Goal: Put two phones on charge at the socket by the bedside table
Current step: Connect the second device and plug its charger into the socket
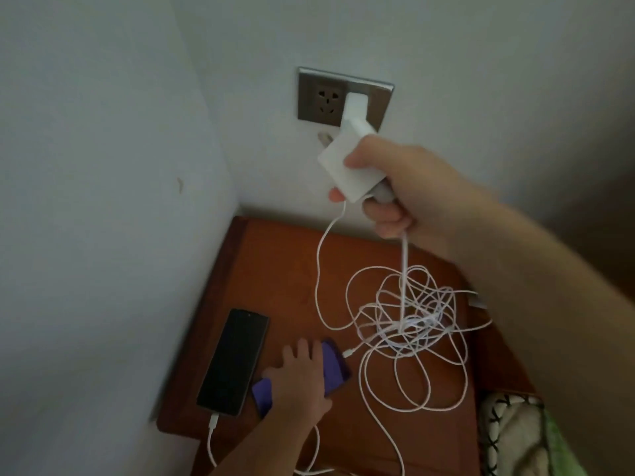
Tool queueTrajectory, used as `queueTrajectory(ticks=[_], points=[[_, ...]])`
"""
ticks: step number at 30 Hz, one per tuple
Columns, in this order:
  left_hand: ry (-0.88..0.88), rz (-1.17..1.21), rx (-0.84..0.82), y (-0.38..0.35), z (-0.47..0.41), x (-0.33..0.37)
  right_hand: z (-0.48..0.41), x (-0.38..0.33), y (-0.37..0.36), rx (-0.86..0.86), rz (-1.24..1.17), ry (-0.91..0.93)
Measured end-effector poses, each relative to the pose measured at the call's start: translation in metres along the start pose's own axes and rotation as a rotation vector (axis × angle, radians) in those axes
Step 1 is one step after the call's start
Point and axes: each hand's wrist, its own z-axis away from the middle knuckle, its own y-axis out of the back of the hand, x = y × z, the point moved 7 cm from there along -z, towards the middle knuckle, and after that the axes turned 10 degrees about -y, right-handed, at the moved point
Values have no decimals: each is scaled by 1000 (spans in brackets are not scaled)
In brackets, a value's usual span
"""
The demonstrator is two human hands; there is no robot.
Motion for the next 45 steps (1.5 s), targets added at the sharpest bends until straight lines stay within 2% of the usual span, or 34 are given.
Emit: queueTrajectory(ticks=[3,5,7,10,12,14,19,23,26,28,31,33,39,45], points=[[-42,94,102,18,6,-5,-10,25,-37,52,-137,-100],[-66,256,288,47,11,-12,-18,35,-49,73,-285,-168],[-43,583,520,86,17,-29,-24,41,-63,76,-420,-204],[85,1230,805,151,24,-65,-33,44,-83,59,-568,-228],[109,1592,877,192,32,-78,-39,38,-86,110,-560,-215],[-14,1712,868,233,37,-80,-43,31,-87,187,-501,-183],[-232,1672,731,281,37,-69,-51,3,-87,331,-337,-52],[-279,1729,548,296,28,-58,-55,-3,-77,424,-403,-36],[-252,1674,505,304,19,-56,-56,-4,-69,457,-412,-47],[-224,1650,505,307,14,-57,-52,-12,-63,461,-166,-2],[-202,1633,522,308,9,-58,-40,-34,-54,531,494,149],[-182,1589,538,307,7,-56,-33,-42,-48,587,707,203],[-165,1385,649,316,7,-45,-19,-51,-38,617,917,257],[-159,1435,657,314,4,-46,-16,-53,-33,669,1029,349]])
